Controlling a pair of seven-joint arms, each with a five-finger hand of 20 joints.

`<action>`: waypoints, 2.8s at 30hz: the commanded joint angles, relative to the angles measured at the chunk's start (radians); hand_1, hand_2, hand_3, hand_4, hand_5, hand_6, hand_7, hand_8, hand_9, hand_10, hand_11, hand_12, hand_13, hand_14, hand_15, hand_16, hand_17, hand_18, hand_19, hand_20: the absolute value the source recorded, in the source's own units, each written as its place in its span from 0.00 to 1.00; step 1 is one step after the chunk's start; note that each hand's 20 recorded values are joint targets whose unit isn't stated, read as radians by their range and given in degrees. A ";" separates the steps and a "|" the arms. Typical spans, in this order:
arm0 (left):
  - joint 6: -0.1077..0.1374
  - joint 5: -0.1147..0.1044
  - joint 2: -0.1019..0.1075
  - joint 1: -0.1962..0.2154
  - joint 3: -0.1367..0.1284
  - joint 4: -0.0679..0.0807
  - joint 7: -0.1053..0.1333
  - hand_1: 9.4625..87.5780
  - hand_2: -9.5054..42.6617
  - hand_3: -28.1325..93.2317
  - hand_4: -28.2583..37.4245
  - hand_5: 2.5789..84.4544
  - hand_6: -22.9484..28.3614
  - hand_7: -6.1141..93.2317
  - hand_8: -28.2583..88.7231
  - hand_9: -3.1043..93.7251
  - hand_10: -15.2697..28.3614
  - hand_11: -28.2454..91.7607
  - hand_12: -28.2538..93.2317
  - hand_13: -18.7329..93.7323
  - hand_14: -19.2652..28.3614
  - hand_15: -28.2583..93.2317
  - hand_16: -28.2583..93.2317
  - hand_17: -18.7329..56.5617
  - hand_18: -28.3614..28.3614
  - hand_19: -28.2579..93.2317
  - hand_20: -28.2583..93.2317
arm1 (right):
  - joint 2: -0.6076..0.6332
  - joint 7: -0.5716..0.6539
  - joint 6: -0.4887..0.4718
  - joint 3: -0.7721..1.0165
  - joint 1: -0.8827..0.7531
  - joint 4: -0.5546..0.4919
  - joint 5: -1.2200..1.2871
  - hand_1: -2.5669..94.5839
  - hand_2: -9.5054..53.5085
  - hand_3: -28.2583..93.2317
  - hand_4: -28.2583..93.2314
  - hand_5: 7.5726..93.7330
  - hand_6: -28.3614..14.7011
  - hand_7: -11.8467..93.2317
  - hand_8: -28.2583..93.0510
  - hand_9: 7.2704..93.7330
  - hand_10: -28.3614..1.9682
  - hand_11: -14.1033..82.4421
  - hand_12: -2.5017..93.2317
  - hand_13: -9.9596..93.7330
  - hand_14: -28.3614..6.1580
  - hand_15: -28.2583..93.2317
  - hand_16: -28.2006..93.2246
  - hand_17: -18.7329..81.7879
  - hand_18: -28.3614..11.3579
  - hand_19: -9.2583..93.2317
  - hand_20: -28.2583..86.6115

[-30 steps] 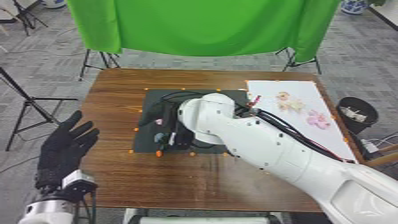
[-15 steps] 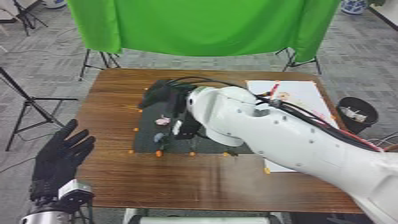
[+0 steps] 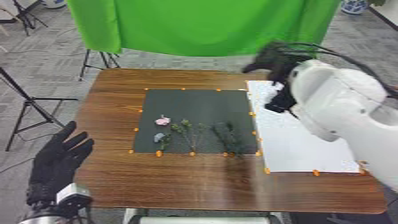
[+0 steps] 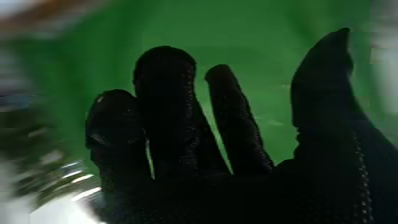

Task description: Arrange flowers

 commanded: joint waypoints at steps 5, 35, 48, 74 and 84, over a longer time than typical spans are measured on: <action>-0.006 0.070 -0.001 0.011 -0.024 -0.018 -0.015 0.18 0.29 0.74 0.04 0.42 0.63 0.17 0.17 0.38 0.81 0.51 0.33 0.38 0.97 0.76 0.13 0.13 0.92 0.64 0.30 | 0.070 0.171 -0.012 -0.049 -0.012 0.188 0.069 0.30 0.21 0.86 0.07 0.44 0.43 0.24 0.17 0.49 0.20 0.27 0.17 0.78 0.47 0.86 0.32 0.71 0.24 1.00 0.49; -0.023 0.013 0.035 -0.051 0.040 0.003 0.042 0.20 0.32 0.74 0.02 0.42 0.63 0.17 0.17 0.38 0.80 0.50 0.33 0.36 0.96 0.74 0.13 0.13 0.91 0.62 0.32 | 0.078 0.278 -0.064 -0.216 0.108 0.407 0.155 0.33 0.18 0.85 0.07 0.43 0.44 0.24 0.17 0.47 0.18 0.26 0.16 0.79 0.48 0.86 0.32 0.72 0.25 1.00 0.49; -0.027 -0.006 0.049 -0.066 0.057 0.009 0.058 0.21 0.32 0.75 0.03 0.42 0.63 0.17 0.17 0.38 0.80 0.50 0.33 0.36 0.95 0.74 0.13 0.13 0.91 0.62 0.32 | 0.059 0.281 -0.082 -0.264 0.112 0.434 0.145 0.36 0.16 0.84 0.06 0.44 0.48 0.25 0.16 0.49 0.24 0.26 0.16 0.79 0.50 0.87 0.32 0.72 0.25 1.00 0.49; -0.050 0.046 -0.021 -0.063 0.033 0.008 -0.009 0.21 0.32 0.75 0.04 0.42 0.63 0.17 0.17 0.38 0.80 0.50 0.33 0.36 0.95 0.74 0.13 0.13 0.91 0.62 0.32 | 0.128 0.252 0.113 -0.486 0.149 0.392 -0.166 0.70 0.00 0.82 0.00 0.73 0.65 0.51 0.29 0.93 0.67 0.25 0.37 0.91 0.80 0.84 0.36 0.80 0.41 1.00 0.55; -0.038 0.029 -0.001 -0.047 0.027 0.002 0.008 0.22 0.32 0.75 0.04 0.42 0.63 0.17 0.17 0.38 0.80 0.50 0.33 0.36 0.95 0.74 0.13 0.13 0.91 0.62 0.32 | 0.121 0.185 0.159 -0.503 0.236 0.316 -0.237 0.70 0.00 0.84 0.00 0.76 0.63 0.50 0.27 0.94 0.66 0.25 0.38 0.92 0.81 0.84 0.36 0.82 0.42 1.00 0.56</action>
